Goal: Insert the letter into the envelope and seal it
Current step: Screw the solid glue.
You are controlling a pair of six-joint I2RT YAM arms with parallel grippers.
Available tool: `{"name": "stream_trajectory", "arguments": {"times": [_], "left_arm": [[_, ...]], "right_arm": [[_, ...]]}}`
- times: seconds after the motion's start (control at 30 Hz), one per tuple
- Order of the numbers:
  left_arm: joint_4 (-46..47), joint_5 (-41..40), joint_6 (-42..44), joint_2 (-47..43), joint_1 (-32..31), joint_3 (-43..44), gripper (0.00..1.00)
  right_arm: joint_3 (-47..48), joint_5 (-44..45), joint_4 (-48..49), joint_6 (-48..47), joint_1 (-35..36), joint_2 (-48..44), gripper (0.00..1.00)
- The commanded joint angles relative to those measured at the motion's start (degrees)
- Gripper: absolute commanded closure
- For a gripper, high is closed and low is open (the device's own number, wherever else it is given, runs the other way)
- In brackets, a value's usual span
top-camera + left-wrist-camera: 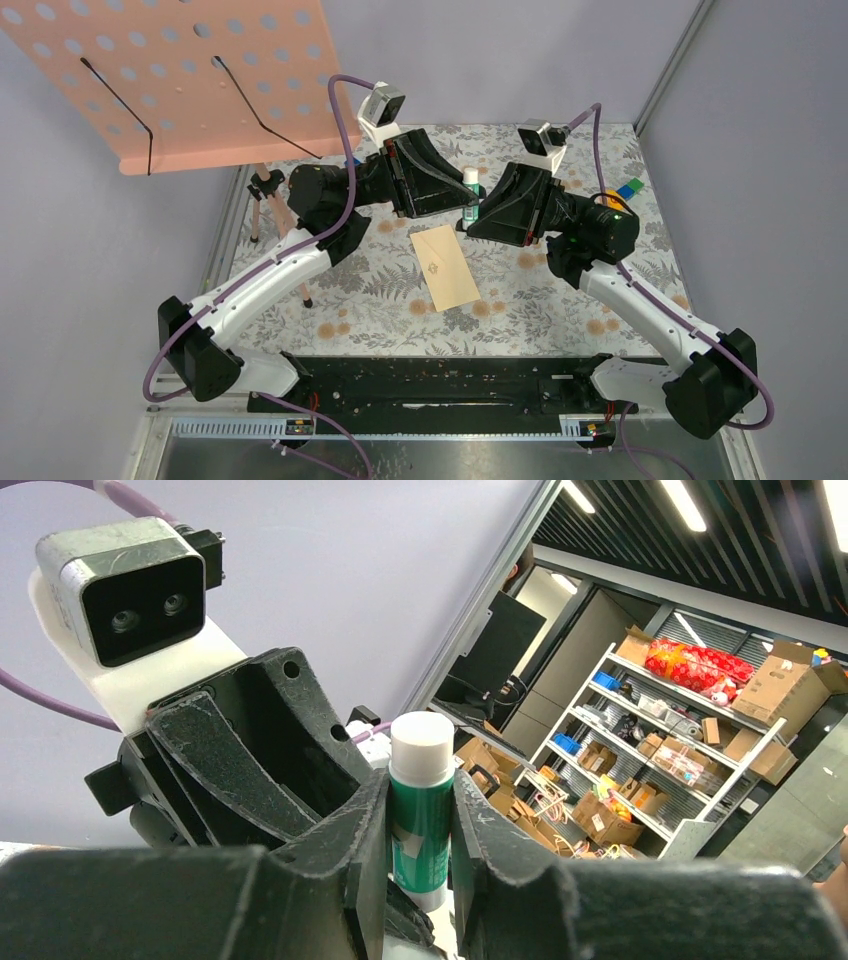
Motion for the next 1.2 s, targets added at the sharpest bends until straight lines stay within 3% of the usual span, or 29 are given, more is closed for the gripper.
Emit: {"name": "stream_trajectory", "arguments": {"times": [0.0,0.1,0.13,0.2,0.3,0.37,0.43,0.57,0.73,1.03,1.07,1.1,1.13,1.17], "left_arm": [[2.0,0.0,0.9,-1.0,0.3,1.4,1.00],[-3.7,-0.1,4.6,-1.8,0.3,1.7,1.00],[-7.3,-0.4,6.8,-2.3,0.3,1.9,1.00],[-14.3,-1.6,11.5,-3.4,0.2,2.3,1.00],[-27.3,-7.2,21.1,-5.2,0.2,4.0,1.00],[-34.8,-11.6,26.0,-5.8,0.0,4.8,1.00],[-40.7,-16.1,30.0,-6.3,-0.6,5.1,1.00],[-47.1,-24.1,35.6,-6.7,-3.2,6.3,1.00],[-54.2,-32.6,40.2,-6.5,-6.2,8.2,1.00],[-55.2,-34.8,41.0,-6.9,-6.2,7.2,1.00],[-55.3,-34.4,41.1,-6.7,-6.2,7.2,1.00],[-55.2,-33.5,41.0,-6.5,-6.1,7.1,1.00],[-54.7,-31.1,40.9,-6.3,-5.5,6.7,1.00],[-54.2,-28.9,40.4,-5.9,-4.5,6.2,1.00]], "right_arm": [[2.9,-0.7,1.8,-0.9,0.7,-1.1,0.82],[2.7,-1.2,-5.0,-5.3,0.7,-2.7,1.00],[2.6,-1.1,-10.8,-9.1,0.7,-4.0,1.00],[2.9,1.1,-27.5,-20.4,0.9,-7.8,1.00],[7.8,12.3,-60.8,-42.9,4.1,-14.2,1.00],[12.5,21.7,-74.4,-52.9,7.5,-15.5,1.00],[15.0,29.2,-82.5,-56.3,9.8,-15.3,1.00],[19.9,43.2,-90.7,-61.2,16.1,-12.6,1.00],[21.3,55.8,-92.8,-62.1,22.0,-10.6,1.00],[22.2,64.3,-95.5,-64.1,24.1,-10.1,1.00],[21.5,64.2,-94.8,-63.8,24.1,-10.4,0.96],[20.7,63.9,-94.2,-63.5,24.1,-10.6,0.78],[19.9,63.6,-93.2,-63.7,24.1,-10.9,0.54],[19.0,63.6,-93.0,-63.8,24.1,-11.3,0.38]]}}
